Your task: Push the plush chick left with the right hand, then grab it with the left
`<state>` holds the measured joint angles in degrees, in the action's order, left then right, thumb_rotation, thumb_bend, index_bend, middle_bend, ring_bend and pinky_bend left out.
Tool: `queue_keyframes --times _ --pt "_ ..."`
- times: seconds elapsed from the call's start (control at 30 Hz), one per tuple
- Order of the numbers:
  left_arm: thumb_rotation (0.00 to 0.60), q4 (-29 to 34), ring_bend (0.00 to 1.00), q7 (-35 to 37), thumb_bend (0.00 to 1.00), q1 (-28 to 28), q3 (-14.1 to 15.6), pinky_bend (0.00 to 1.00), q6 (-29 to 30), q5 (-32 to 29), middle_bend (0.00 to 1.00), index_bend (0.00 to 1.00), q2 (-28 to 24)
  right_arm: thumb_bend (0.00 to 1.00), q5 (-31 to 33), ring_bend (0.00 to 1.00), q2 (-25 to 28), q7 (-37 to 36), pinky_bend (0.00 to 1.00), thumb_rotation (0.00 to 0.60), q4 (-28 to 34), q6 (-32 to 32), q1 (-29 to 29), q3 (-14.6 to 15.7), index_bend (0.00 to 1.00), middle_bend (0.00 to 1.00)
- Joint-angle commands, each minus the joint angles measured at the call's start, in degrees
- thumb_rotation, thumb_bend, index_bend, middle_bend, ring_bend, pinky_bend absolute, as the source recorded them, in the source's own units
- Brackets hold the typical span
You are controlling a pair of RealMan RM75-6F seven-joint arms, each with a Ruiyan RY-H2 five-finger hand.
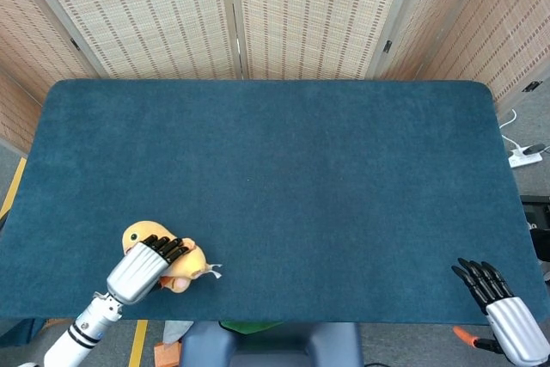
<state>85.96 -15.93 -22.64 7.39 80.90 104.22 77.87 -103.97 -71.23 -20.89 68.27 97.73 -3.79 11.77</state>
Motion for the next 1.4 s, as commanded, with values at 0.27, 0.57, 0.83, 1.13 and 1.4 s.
queue_keyframes --times 0.27,0.57,0.83,1.13,1.4 --pt "0.600 -16.78 0.32 13.79 0.41 0.30 1.99 0.41 -6.70 -4.12 0.34 0.13 2.13 0.01 -0.79 0.00 -0.40 8.34 0.00 0.600 6.47 -2.79 0.13 0.21 0.00 0.00" --pt "0.600 -11.92 0.00 27.67 0.23 1.84 2.04 0.15 -1.51 -3.72 0.00 0.00 -1.02 0.01 -1.94 0.00 -0.44 8.41 0.00 0.600 6.38 -1.54 -0.45 0.44 0.00 0.00" --pt "0.600 2.34 0.00 19.94 0.23 8.85 5.36 0.14 10.84 0.98 0.00 0.00 -12.66 0.04 -2.09 0.00 1.86 10.26 0.00 0.600 8.49 0.54 -1.83 0.54 0.00 0.00" --pt "0.600 0.66 0.00 26.40 0.26 27.30 5.93 0.14 28.20 -10.88 0.00 0.00 -14.72 0.09 2.87 0.00 4.95 24.82 0.00 0.600 17.68 5.52 -6.38 -3.29 0.00 0.00" --pt "0.600 -9.48 0.00 34.01 0.27 30.60 3.81 0.11 28.20 -11.87 0.00 0.00 -11.01 0.10 3.95 0.00 4.03 29.62 0.00 0.600 19.47 7.37 -8.75 -4.71 0.00 0.00"
